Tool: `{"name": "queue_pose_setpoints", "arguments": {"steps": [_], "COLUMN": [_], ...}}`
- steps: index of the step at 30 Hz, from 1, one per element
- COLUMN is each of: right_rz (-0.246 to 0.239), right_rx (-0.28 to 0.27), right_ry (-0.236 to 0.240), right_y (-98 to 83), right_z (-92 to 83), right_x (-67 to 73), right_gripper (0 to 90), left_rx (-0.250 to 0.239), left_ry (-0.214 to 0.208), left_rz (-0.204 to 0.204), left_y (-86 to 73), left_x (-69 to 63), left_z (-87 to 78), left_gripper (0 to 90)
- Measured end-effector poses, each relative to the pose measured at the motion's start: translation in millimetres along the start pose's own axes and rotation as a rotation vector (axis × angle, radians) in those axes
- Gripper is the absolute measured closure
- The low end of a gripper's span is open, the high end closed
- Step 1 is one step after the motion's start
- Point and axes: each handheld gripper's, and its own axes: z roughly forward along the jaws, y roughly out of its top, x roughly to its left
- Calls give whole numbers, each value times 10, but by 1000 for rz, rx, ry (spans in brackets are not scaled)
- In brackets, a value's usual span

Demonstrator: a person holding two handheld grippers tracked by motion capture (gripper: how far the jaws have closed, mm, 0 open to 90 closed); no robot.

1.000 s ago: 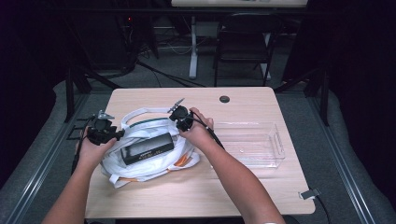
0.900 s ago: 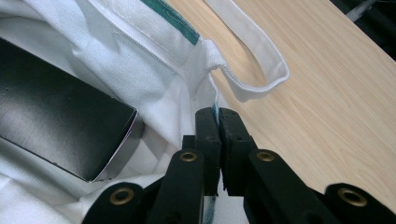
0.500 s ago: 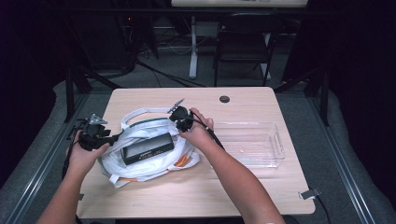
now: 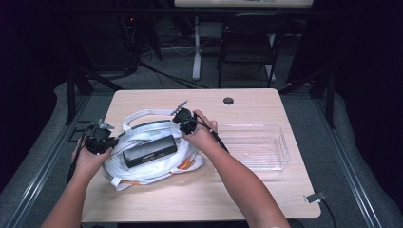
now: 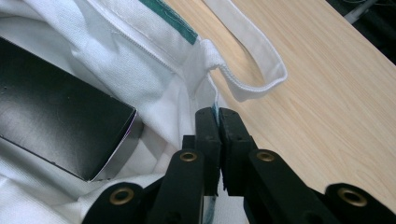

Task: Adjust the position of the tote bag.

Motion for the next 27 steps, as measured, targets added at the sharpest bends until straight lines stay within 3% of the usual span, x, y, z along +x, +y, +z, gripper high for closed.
{"name": "queue_pose_setpoints", "arguments": {"steps": [9, 16, 27], "right_rz": [5, 19, 13], "right_rx": [2, -9, 18], "right_ry": [1, -1, -2], "right_y": [-1, -7, -9], "right_z": [11, 32, 62], "right_x": [-4, 0, -17], "right_gripper": [873, 873, 875], "left_rx": [13, 31, 44], "left_ry": [-24, -26, -42], "left_rz": [-51, -64, -89], "left_y": [-21, -24, -54], "left_x": [85, 122, 158], "left_z": [92, 150, 229], "left_gripper": [872, 874, 875]}}
